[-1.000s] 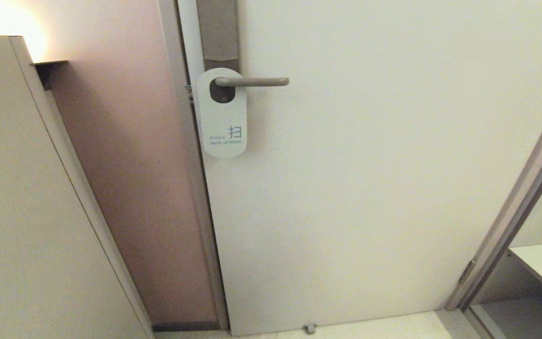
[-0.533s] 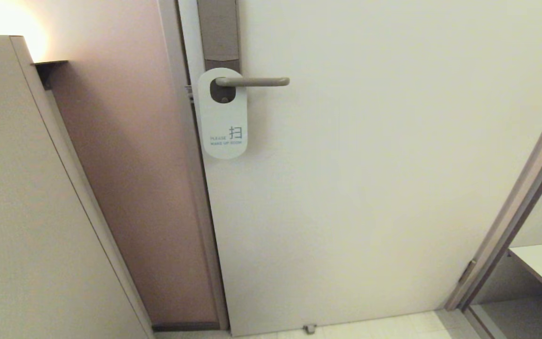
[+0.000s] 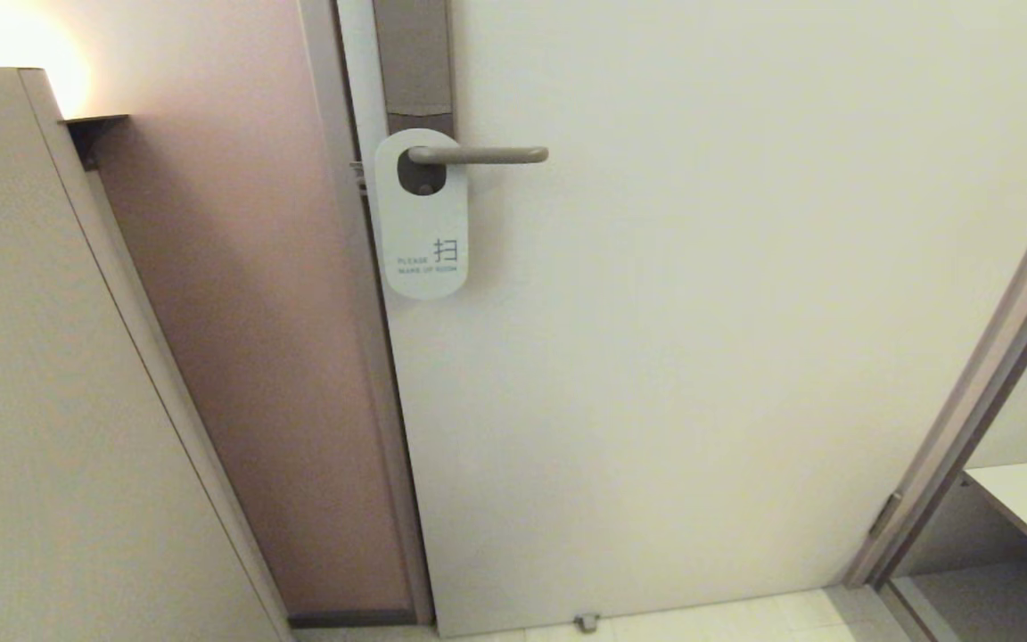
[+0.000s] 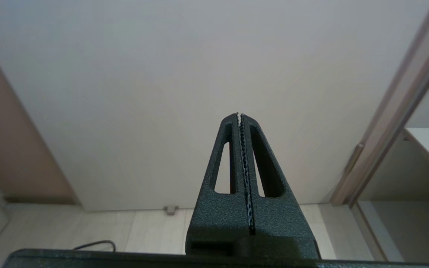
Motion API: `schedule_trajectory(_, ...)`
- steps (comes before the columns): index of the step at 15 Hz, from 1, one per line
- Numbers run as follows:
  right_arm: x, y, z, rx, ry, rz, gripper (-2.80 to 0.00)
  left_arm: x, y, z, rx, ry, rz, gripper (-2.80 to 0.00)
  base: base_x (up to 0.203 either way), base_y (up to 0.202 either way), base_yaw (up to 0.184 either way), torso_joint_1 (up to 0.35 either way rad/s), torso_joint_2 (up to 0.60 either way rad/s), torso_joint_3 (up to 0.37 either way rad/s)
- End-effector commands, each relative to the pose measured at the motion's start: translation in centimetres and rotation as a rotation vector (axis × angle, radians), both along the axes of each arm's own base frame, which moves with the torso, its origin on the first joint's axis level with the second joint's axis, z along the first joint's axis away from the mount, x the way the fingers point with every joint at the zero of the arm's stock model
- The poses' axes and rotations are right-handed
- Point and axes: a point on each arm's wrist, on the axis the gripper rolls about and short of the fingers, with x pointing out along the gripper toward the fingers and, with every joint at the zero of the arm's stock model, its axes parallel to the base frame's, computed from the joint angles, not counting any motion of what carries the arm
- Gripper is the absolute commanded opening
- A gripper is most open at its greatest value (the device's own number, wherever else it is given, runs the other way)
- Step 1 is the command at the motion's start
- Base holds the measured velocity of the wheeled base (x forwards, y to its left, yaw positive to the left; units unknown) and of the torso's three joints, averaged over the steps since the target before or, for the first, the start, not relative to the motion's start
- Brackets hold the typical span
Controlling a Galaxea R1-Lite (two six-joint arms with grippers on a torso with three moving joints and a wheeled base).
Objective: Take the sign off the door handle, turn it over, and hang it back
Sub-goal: Take down the sign
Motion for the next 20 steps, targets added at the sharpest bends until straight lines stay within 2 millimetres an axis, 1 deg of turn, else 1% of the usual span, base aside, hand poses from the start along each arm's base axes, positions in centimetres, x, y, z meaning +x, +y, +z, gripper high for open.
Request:
schedule_trajectory(1, -0.38, 0.00, -0.17, 0.003, -0.047, 0.000, -2.80, 0.01, 0.00, 0.00, 0.001, 0.001, 0.000, -2.80, 0.000, 0.000, 0.000, 0.000, 0.00, 0.000)
schedule_trajectory(20, -0.38, 0.00, -0.17, 0.003, -0.047, 0.000, -2.80, 0.01, 0.00, 0.00, 0.002, 0.001, 0.000, -2.80, 0.000, 0.000, 0.000, 0.000, 0.00, 0.000)
